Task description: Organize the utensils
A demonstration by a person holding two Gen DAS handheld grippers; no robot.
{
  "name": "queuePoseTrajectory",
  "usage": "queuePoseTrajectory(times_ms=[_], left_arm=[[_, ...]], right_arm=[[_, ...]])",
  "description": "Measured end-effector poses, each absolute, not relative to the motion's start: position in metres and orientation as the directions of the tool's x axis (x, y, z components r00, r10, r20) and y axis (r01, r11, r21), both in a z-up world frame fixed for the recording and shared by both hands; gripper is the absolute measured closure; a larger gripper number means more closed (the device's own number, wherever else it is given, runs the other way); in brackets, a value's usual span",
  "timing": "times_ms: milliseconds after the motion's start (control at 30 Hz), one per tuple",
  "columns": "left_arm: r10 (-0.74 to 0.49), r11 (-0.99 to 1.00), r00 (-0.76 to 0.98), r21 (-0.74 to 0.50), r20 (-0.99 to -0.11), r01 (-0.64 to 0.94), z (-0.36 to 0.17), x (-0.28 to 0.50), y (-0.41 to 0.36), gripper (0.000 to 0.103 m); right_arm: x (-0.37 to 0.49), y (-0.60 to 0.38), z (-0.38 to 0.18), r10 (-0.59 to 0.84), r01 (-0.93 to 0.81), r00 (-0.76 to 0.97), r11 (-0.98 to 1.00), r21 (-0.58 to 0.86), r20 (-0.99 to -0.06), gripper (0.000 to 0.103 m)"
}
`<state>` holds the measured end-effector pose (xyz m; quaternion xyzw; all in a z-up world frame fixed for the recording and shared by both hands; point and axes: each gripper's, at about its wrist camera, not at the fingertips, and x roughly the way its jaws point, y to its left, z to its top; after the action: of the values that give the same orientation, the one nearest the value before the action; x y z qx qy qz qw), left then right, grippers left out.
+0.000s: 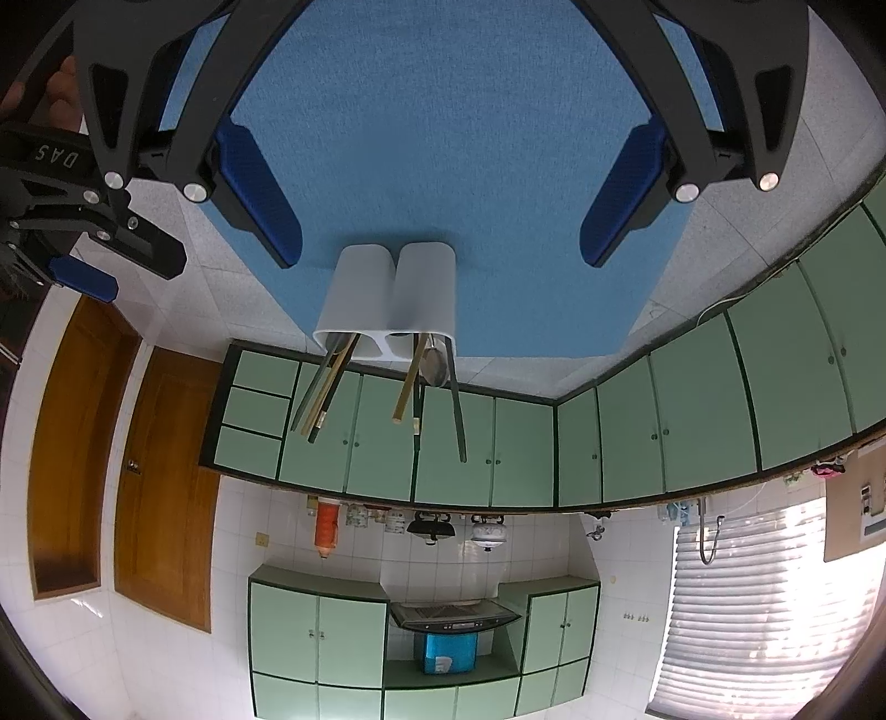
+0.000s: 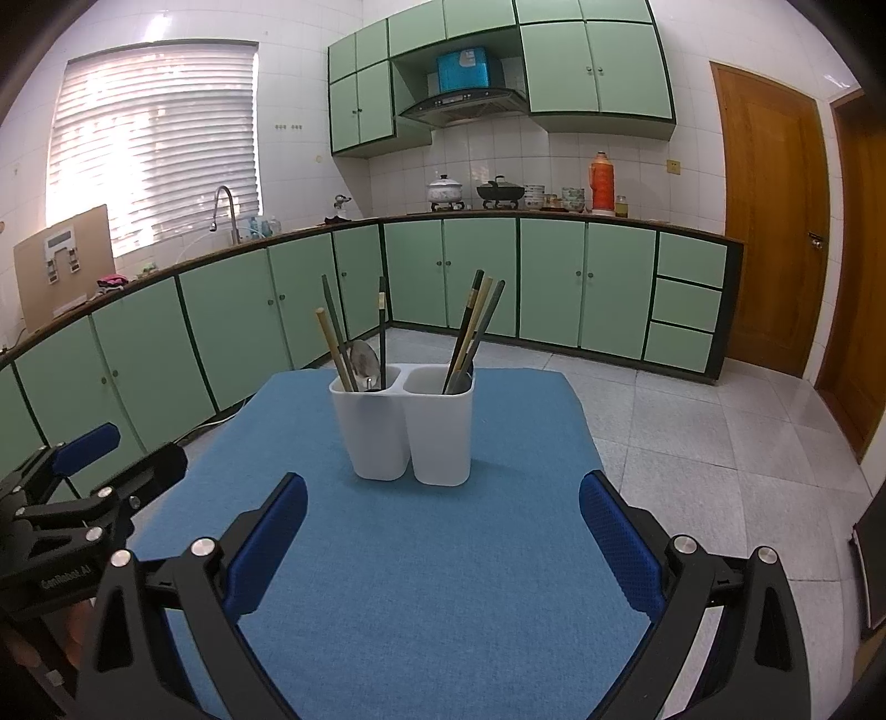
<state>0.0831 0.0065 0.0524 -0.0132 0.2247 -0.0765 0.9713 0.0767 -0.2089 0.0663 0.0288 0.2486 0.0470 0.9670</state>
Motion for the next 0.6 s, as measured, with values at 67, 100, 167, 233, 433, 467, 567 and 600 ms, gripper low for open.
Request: queuePoseTrajectory(times_ms=[67, 100, 167, 233, 433, 467, 567, 600], left_arm=[[-0.154, 0.988, 0.887, -0.061, -0.435, 0.141, 0.052, 0.0831, 0.0069, 0.006], [-0.153, 0.988, 0.887, -0.061, -0.435, 0.141, 0.0519, 0.0833, 0.0065, 0.006], [-0.159, 0.987, 0.884, -0.062, -0.439, 0.147, 0.0518, 0.0835, 0.0062, 0.006], [-0.154, 0.988, 0.885, -0.056, -0.438, 0.145, 0.0527, 0.0846, 0.0052, 0.006], [-0.154, 0.988, 0.886, -0.051, -0.437, 0.146, 0.0528, 0.0849, 0.0026, 0.006], [-0.153, 0.988, 0.886, -0.051, -0.437, 0.145, 0.0529, 0.085, 0.0026, 0.006], [-0.153, 0.988, 0.886, -0.052, -0.437, 0.146, 0.0528, 0.085, 0.0027, 0.006], [-0.153, 0.988, 0.886, -0.051, -0.437, 0.146, 0.0529, 0.085, 0.0028, 0.006]], right_arm=[[0.0766, -0.2086, 0.0663, 0.105, -0.077, 0.872, 0.994, 0.079, -0.477, 0.006], [0.0767, -0.2084, 0.0663, 0.105, -0.077, 0.872, 0.994, 0.079, -0.477, 0.006], [0.0767, -0.2082, 0.0659, 0.105, -0.077, 0.872, 0.994, 0.079, -0.478, 0.006], [0.0765, -0.2083, 0.0659, 0.105, -0.077, 0.872, 0.994, 0.079, -0.478, 0.006], [0.0768, -0.2078, 0.066, 0.106, -0.077, 0.873, 0.994, 0.079, -0.477, 0.006], [0.0766, -0.2079, 0.0659, 0.106, -0.077, 0.872, 0.994, 0.079, -0.477, 0.006], [0.0767, -0.2078, 0.066, 0.106, -0.077, 0.872, 0.994, 0.08, -0.477, 0.006], [0.0767, -0.2077, 0.066, 0.106, -0.077, 0.873, 0.994, 0.08, -0.477, 0.006]])
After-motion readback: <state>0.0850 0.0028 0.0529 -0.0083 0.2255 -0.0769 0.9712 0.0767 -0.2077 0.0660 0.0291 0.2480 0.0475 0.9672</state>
